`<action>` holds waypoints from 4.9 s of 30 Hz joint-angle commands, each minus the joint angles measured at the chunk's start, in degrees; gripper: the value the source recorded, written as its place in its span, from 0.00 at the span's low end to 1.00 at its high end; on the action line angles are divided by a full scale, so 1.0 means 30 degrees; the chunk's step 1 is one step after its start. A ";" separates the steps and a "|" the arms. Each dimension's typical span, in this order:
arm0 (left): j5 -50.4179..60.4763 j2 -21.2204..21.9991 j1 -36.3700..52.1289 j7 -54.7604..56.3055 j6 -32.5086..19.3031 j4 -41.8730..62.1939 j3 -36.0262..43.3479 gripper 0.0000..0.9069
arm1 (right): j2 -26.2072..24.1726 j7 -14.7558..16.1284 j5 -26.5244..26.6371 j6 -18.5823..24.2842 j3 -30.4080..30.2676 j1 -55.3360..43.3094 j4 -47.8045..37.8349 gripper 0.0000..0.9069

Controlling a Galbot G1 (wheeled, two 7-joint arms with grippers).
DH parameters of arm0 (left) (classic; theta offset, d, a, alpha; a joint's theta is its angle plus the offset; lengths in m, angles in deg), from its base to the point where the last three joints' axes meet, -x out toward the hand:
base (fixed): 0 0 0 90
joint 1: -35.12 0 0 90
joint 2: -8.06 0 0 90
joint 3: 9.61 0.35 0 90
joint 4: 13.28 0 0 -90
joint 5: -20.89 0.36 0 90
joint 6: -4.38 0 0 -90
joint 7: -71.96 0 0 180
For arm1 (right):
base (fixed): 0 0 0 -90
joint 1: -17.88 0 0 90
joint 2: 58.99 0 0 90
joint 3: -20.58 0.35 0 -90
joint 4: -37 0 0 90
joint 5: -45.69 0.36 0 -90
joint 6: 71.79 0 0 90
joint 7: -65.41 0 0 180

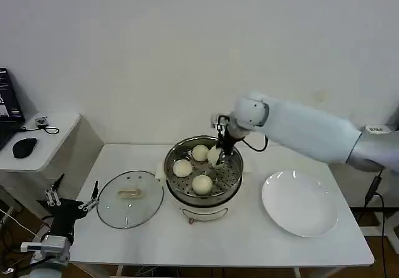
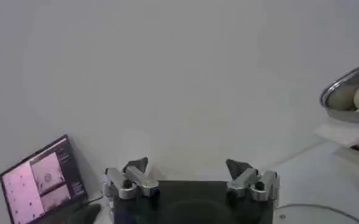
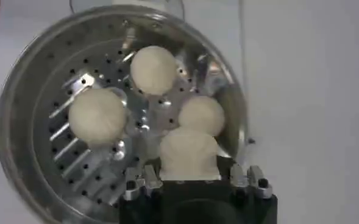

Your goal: Take steamed baozi put them in steamer then cover it.

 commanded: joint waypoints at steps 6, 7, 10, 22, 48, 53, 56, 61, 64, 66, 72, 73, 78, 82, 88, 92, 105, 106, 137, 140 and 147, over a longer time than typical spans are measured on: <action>-0.0006 -0.0040 0.0036 -0.0007 -0.0001 0.0100 -0.0008 1.00 | 0.0346 -0.0442 -0.0516 -0.0790 -0.0297 0.1425 -0.0461 0.70; -0.0008 -0.0044 0.0022 -0.0012 0.0001 0.0082 -0.0008 1.00 | 0.0332 -0.0415 -0.0538 -0.0784 -0.0226 0.1501 -0.0447 0.70; -0.0003 -0.0040 0.0029 -0.0008 0.0004 0.0085 -0.0021 1.00 | 0.0292 -0.0369 -0.0639 -0.0779 -0.0205 0.1549 -0.0324 0.70; -0.0008 0.0062 -0.0076 -0.0007 -0.0002 -0.0087 -0.0096 1.00 | -0.0364 -0.0767 -0.1162 -0.0528 0.0641 0.1221 0.0077 1.00; -0.1495 0.0357 0.0723 0.0953 -0.0105 0.1491 0.0535 1.00 | -0.3115 -1.7865 -0.4532 0.8356 2.5378 2.4394 1.0637 1.00; -0.0364 0.0172 0.0762 0.0825 -0.0298 0.1935 0.0726 1.00 | -0.0733 -1.6369 -0.5161 1.1282 3.1717 3.0034 1.1819 1.00; 0.1421 -0.0126 0.0940 0.0557 -0.0760 0.2391 0.0916 1.00 | 0.0746 -1.4909 -0.4990 1.2732 3.5270 3.2667 1.2128 1.00; 0.5818 -0.0434 0.0808 0.0415 -0.1899 0.2988 0.1654 1.00 | 0.2355 -1.2623 -0.4688 1.4953 3.8489 3.6293 1.1573 1.00; 0.9809 -0.0594 0.0534 0.0705 -0.2626 0.3445 0.2331 1.00 | 0.3176 -1.2118 -0.3806 1.5262 3.9492 3.8162 1.1917 1.00; 1.2528 -0.0657 0.0522 0.0888 -0.2965 0.3773 0.2526 1.00 | 0.3632 -1.2010 -0.3550 1.5406 3.9901 3.9134 1.2235 1.00; 1.8980 -0.1433 0.1530 0.0971 -0.3633 0.5888 0.3360 1.00 | 0.4487 -1.2103 -0.3662 1.5645 4.0325 4.0453 1.2563 1.00; 1.9567 -0.1572 0.1695 0.0951 -0.3671 0.6227 0.3548 1.00 | 0.4540 -1.2131 -0.3658 1.5667 4.0344 4.0512 1.2555 1.00; 2.1363 -0.1632 0.2439 0.0622 -0.3647 0.7175 0.4131 1.00 | 0.4954 -1.2187 -0.3845 1.5845 4.0584 4.0673 1.2484 1.00; 2.1878 -0.1713 0.2982 0.0473 -0.3602 0.7976 0.4637 1.00 | 0.5252 -1.2219 -0.3929 1.5791 4.0486 4.0664 1.2533 1.00; 2.2088 -0.1595 0.4172 0.0437 -0.3560 0.9228 0.5390 1.00 | 0.5627 -1.2279 -0.4172 1.5757 4.0329 4.0727 1.2567 1.00; 2.2171 -0.1440 0.5011 0.0508 -0.3572 0.9994 0.5696 1.00 | 0.5709 -1.2293 -0.4218 1.5729 4.0258 4.0870 1.2631 1.00; 2.2124 -0.1328 0.7655 0.0513 -0.3554 1.2760 0.6574 1.00 | 0.6023 -1.2278 -0.4498 1.5841 4.0292 4.1188 1.2660 1.00; 2.2137 -0.1310 0.7802 0.0531 -0.3555 1.2933 0.6632 1.00 | 0.6045 -1.2268 -0.4515 1.5852 4.0311 4.1209 1.2663 1.00; 2.1928 -0.0682 1.0778 0.0648 -0.3520 1.6231 0.7330 0.00 | 0.6412 -1.2144 -0.4996 1.6025 3.9983 4.1267 1.2166 1.00; 2.1886 -0.0714 1.0721 0.0713 -0.3595 1.6219 0.7291 0.00 | 0.6408 -1.2134 -0.4989 1.6012 3.9921 4.1235 1.2140 1.00; 2.1711 -0.0699 1.0147 0.1043 -0.3805 1.5417 0.6798 0.00 | 0.6381 -1.2113 -0.5009 1.6023 3.9875 4.1121 1.2043 1.00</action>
